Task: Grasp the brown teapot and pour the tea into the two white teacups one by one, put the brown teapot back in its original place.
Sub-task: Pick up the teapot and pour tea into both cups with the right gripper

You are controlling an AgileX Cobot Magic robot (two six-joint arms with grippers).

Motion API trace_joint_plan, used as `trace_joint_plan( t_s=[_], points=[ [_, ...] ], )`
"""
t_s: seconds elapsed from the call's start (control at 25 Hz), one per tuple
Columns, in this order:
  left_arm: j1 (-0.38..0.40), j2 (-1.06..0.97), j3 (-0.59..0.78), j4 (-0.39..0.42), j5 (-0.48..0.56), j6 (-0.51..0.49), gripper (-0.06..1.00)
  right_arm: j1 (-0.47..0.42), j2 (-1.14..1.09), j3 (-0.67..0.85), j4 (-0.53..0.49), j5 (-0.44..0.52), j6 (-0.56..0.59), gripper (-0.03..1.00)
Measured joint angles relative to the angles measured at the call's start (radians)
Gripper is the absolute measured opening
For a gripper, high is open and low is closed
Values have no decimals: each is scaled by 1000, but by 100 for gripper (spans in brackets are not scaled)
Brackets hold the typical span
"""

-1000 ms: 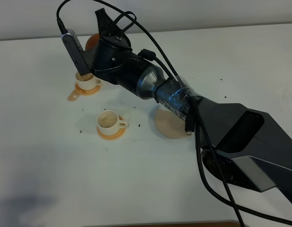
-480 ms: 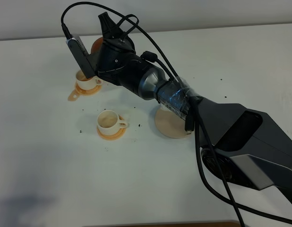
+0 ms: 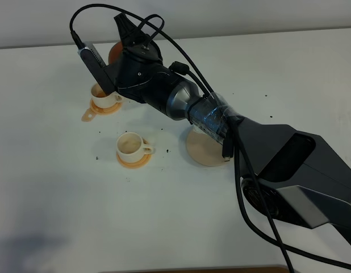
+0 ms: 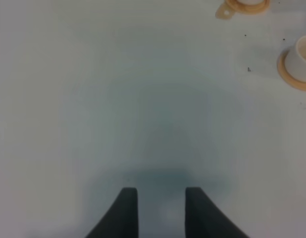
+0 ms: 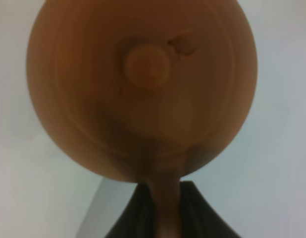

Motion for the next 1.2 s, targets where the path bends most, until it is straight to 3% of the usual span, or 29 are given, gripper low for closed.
trace_joint_plan(
  t_s=[1.2],
  points=[
    [0,0,0,0,0,0,28,0,0,0,-72,-60,-63,13]
  ],
)
